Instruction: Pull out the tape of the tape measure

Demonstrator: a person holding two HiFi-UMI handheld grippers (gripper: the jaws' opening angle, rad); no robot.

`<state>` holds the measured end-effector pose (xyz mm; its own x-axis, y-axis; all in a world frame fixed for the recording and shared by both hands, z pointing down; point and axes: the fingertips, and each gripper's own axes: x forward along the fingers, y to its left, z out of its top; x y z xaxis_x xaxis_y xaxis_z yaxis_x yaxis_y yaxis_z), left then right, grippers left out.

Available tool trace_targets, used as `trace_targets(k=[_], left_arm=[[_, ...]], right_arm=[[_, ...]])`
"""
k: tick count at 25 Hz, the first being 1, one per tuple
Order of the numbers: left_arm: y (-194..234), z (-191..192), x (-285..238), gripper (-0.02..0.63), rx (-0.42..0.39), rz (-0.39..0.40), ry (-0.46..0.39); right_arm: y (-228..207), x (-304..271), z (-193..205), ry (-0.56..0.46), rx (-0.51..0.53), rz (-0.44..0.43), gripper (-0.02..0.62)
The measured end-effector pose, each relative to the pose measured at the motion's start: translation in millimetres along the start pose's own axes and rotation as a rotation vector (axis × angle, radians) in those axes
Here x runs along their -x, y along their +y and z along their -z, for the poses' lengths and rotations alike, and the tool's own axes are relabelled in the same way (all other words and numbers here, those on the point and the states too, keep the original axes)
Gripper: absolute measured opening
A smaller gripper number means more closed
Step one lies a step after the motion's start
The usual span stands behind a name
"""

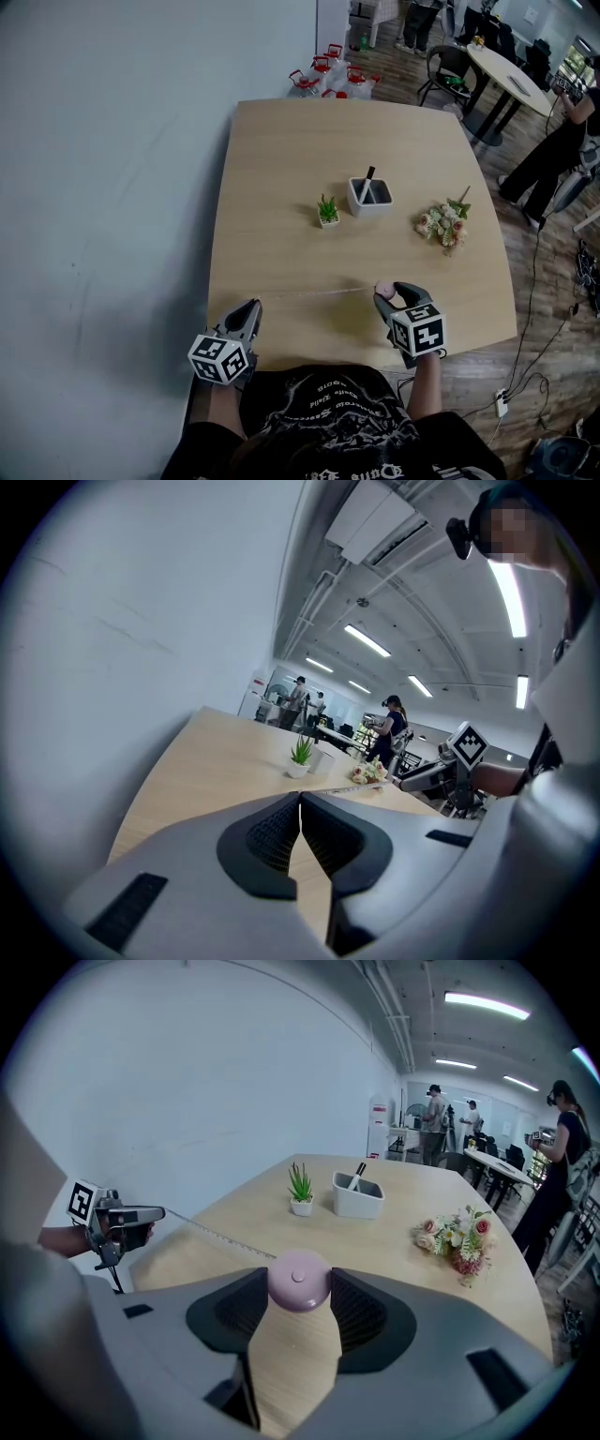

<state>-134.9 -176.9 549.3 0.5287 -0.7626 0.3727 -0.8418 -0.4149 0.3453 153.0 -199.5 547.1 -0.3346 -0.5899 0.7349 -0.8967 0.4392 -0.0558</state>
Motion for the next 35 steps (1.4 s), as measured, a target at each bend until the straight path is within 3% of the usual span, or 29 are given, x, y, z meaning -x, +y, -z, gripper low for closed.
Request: trace_targets(k=[7, 24, 35], left_arm=[[19.3, -3.0, 6.8, 0.011, 0.024, -0.054, -0.019], [12.8, -15.5, -11.7, 0.012, -0.013, -0.051, -0.039], [31.7, 10.3, -57.1, 0.012, -0.022, -0.130, 0.115]], right_arm=[[-10.8, 2.2, 5.0, 0.006, -0.027, 0.013, 0.225], [11.4, -5.2, 1.5, 0.014, 0.002, -0.056, 0.225], [11.4, -21.8, 22.3, 0.086, -0.016, -0.054, 0.225]])
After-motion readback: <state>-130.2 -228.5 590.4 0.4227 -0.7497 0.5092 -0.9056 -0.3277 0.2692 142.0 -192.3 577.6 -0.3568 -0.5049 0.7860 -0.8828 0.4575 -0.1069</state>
